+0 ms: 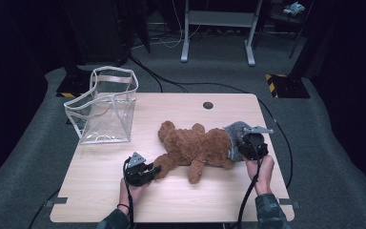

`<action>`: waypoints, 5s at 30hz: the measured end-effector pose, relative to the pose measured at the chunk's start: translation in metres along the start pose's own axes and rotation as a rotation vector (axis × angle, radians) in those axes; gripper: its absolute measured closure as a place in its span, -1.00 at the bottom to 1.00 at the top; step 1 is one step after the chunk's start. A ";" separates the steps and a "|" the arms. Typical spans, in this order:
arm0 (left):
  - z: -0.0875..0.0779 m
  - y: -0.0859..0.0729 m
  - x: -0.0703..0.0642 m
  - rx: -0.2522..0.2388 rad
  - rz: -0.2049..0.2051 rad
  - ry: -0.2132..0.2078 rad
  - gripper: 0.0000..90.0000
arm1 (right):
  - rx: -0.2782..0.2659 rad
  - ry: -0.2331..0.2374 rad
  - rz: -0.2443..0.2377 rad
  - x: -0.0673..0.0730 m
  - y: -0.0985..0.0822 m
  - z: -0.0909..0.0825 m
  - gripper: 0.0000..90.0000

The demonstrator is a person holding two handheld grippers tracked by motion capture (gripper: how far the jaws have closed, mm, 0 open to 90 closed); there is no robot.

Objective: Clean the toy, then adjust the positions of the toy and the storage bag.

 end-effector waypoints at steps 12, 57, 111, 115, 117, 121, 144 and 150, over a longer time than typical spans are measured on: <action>0.000 0.000 -0.001 -0.001 -0.012 0.000 0.55 | -0.012 0.007 0.071 -0.021 -0.020 -0.008 0.76; -0.008 0.006 0.006 -0.005 -0.054 0.023 -0.22 | -0.025 0.038 0.088 -0.031 -0.064 -0.025 0.76; 0.044 0.016 -0.134 0.046 0.203 0.059 0.00 | -0.055 0.021 0.119 -0.043 -0.073 -0.038 0.76; 0.047 0.015 -0.133 0.046 0.191 0.062 0.31 | -0.053 0.020 0.120 -0.043 -0.074 -0.037 0.76; 0.046 0.016 -0.132 0.047 0.197 0.058 0.45 | -0.051 0.019 0.121 -0.043 -0.074 -0.037 0.76; 0.045 0.019 -0.127 0.036 0.190 0.040 0.64 | -0.054 0.021 0.121 -0.043 -0.074 -0.037 0.76; 0.016 0.105 -0.112 -0.115 0.315 0.029 0.77 | -0.056 0.020 0.122 -0.043 -0.071 -0.037 0.76; 0.003 0.127 -0.108 -0.147 0.325 0.036 0.78 | -0.055 0.019 0.120 -0.043 -0.071 -0.037 0.76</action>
Point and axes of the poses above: each handheld gripper's, and its own axes: z roughly forward along the jaws, y roughly out of its top, x roughly to its left, the point moved 4 cm from there along z, roughly forward along the jaws, and after that the axes turned 8 degrees about y, right-handed, at the moved point
